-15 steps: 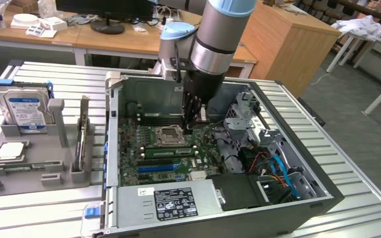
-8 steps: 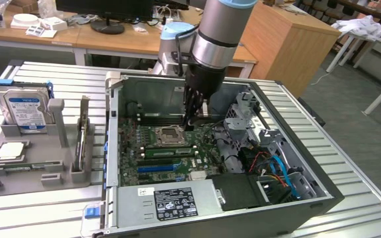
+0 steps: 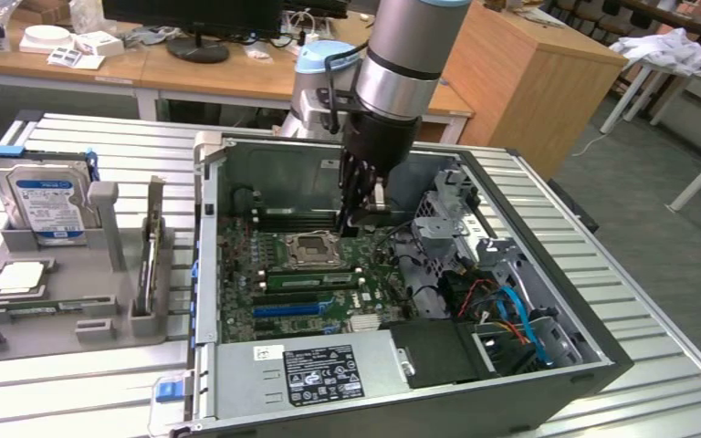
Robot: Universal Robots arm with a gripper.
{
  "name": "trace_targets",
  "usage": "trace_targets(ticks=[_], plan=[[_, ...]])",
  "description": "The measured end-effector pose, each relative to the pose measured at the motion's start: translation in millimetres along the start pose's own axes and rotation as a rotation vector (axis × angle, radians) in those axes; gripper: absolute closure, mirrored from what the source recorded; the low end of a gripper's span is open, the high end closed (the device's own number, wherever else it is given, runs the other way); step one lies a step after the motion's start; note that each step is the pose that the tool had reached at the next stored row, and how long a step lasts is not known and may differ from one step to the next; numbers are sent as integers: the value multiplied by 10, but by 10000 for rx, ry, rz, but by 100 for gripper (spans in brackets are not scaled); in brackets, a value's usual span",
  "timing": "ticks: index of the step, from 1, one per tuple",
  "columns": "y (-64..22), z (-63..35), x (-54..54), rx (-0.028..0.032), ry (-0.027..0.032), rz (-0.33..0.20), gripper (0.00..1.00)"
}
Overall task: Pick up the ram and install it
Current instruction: 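Insert the ram into the slot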
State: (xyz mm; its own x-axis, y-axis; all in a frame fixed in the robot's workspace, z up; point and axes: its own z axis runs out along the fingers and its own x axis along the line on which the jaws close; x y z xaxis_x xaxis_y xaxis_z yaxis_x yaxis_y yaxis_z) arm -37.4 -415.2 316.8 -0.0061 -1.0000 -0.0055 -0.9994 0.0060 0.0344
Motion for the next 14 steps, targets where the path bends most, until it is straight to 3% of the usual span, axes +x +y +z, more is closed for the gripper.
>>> trace_targets(ticks=[14], plan=[[1, -34, 0, -2, 3, 1, 75]])
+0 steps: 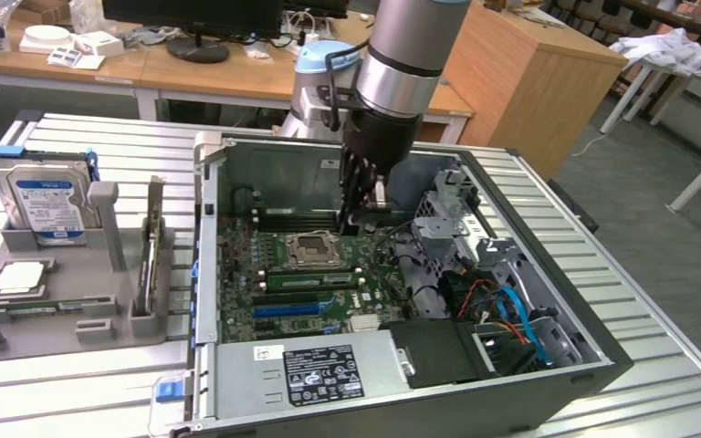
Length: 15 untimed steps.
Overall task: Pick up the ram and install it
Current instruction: 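Insert the ram into the slot, then press down the ram until it locks into place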
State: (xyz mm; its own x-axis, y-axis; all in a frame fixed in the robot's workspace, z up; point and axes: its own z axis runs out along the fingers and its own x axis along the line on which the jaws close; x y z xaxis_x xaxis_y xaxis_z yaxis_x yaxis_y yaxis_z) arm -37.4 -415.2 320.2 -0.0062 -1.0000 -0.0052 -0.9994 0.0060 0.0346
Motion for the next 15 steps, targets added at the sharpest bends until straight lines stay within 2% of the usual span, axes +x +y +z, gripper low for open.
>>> trace_targets(ticks=[9, 15], plan=[[3, -102, -1, 0, 0, 0, 75], [4, -110, -1, 1, 0, -1, 75]])
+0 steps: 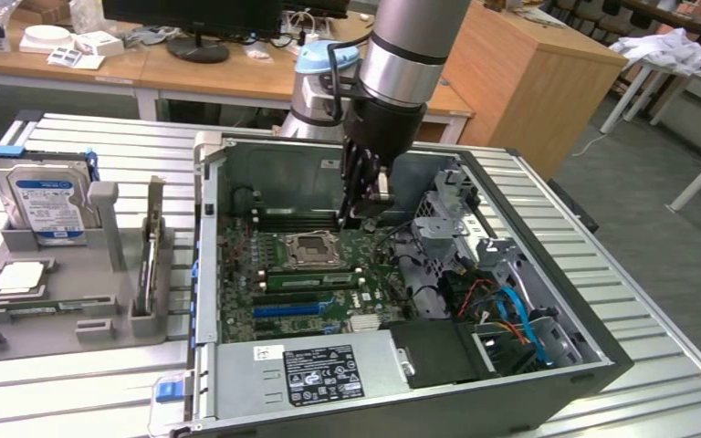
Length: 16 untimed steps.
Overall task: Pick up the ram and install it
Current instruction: 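Press down the ram until it locks into place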
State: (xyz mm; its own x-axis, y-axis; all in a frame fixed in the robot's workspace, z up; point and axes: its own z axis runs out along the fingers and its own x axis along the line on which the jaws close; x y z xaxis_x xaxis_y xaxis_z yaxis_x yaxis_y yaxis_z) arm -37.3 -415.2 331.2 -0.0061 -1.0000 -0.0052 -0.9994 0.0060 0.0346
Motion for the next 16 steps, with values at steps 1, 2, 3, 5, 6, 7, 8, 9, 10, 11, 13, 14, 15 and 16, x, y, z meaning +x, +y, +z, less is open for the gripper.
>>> trace_targets(ticks=[1, 2, 3, 5, 6, 7, 8, 9, 10, 11, 13, 14, 15, 16], plan=[[0, 0, 0, 0, 0, 0, 75], [0, 0, 0, 0, 0, 0, 75], [0, 0, 0, 0, 0, 0, 75], [0, 0, 0, 0, 0, 0, 75], [0, 0, 0, 0, -1, 0, 75], [0, 0, 0, 0, 0, 0, 75], [0, 0, 0, 0, 0, 0, 75], [0, 0, 0, 0, -1, 0, 75], [0, 0, 0, 0, 0, 0, 76], [0, 0, 0, 0, 0, 0, 83], [0, 0, 0, 0, 0, 0, 89], [0, 0, 0, 0, 0, 0, 89], [0, 0, 0, 0, 0, 0, 89], [0, 0, 0, 0, 0, 0, 89]])
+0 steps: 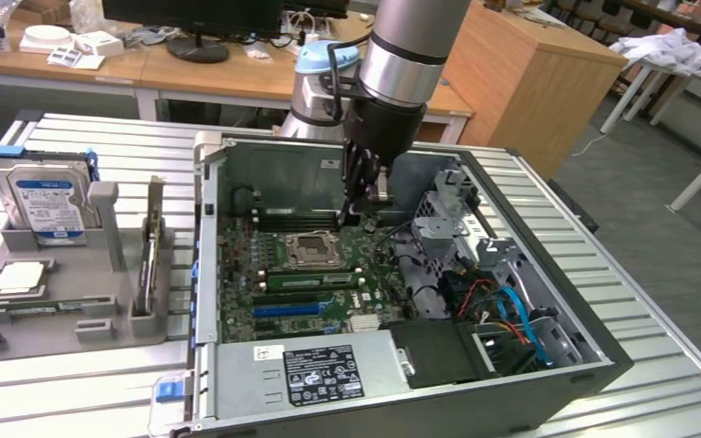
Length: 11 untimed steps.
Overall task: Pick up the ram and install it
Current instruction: 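Press down the ram until it locks into place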
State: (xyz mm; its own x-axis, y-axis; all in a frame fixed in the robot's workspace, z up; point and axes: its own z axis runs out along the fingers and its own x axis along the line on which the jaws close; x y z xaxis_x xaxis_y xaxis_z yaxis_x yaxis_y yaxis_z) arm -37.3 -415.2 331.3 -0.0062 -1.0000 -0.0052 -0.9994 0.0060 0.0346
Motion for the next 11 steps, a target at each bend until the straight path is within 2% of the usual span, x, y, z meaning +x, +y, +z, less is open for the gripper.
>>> trace_targets(ticks=[7, 11], plan=[[-4, 0, 0, 0, 0, -2, 89], [-44, -2, 0, 0, 0, -1, 89]])
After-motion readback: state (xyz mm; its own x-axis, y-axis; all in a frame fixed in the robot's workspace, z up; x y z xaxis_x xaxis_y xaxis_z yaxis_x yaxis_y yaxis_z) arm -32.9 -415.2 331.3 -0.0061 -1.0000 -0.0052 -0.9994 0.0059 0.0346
